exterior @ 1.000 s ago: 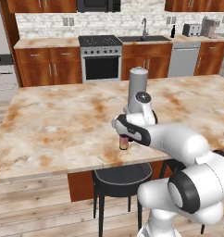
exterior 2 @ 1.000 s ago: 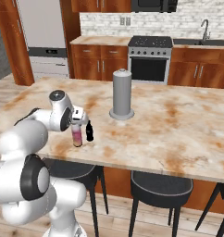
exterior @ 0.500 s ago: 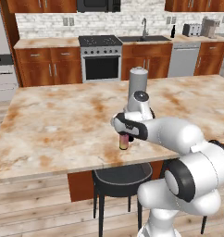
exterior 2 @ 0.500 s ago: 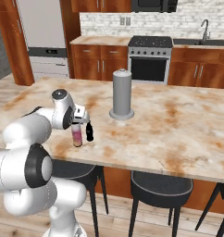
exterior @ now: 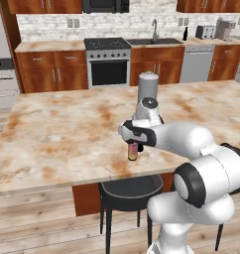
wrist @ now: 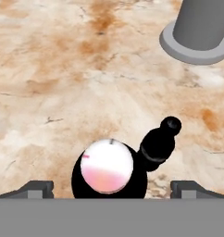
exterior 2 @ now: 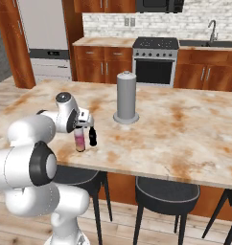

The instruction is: Place the large bottle from the dining counter next to the other large bottle outside the sink, and place the small bottle from the dining counter next to the other small bottle inside the sink.

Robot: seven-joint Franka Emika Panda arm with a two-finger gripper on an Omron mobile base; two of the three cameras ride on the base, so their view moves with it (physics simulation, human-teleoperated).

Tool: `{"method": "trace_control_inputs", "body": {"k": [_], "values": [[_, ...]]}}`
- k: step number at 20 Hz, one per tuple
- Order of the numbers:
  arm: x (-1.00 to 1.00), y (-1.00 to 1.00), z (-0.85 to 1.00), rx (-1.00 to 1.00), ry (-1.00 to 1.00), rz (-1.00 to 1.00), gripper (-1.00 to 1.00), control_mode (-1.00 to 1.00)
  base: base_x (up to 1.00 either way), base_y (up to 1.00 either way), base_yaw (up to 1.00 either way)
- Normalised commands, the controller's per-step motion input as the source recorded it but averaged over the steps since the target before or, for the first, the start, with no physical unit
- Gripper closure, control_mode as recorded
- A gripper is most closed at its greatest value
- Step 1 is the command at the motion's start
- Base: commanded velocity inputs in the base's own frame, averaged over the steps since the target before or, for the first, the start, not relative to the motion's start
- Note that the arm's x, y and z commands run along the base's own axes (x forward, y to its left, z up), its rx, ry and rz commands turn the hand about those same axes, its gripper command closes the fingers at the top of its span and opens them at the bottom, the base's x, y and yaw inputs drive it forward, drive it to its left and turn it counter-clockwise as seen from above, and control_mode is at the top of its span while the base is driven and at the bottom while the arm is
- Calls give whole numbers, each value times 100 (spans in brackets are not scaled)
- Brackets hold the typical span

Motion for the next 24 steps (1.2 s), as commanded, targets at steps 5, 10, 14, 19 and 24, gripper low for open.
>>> {"method": "trace_control_inputs", "body": {"k": [5,10,14,19,24], "values": [[9,0,-4,0,0,0,-100,-100,0,0,0],[9,0,-5,0,0,0,100,-100,0,0,0],[8,0,-4,0,0,0,100,-100,0,0,0],[0,0,0,0,0,0,100,-100,0,0,0],[0,0,0,0,-2,0,100,-100,0,0,0]]}}
